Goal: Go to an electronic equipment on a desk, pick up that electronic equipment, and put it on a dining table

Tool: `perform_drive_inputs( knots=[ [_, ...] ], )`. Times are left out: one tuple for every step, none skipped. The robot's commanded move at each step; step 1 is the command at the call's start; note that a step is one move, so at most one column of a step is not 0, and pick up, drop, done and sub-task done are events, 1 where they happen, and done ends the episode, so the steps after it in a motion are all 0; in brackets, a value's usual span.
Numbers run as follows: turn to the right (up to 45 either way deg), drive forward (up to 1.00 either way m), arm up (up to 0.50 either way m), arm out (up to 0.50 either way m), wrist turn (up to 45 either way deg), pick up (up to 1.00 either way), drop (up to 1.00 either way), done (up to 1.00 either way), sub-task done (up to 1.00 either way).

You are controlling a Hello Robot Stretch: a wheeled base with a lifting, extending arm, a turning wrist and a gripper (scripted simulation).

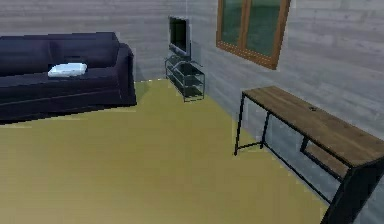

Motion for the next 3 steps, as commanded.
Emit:
perform_drive_inputs(
  knots=[
    [45.0,0.00,0.00,0.00,0.0,0.00,0.00,0.00,0.00],
    [45.0,0.00,0.00,0.00,0.0,0.00,0.00,0.00,0.00],
    [30.0,0.00,0.00,0.00,0.0,0.00,0.00,0.00,0.00]
  ],
)
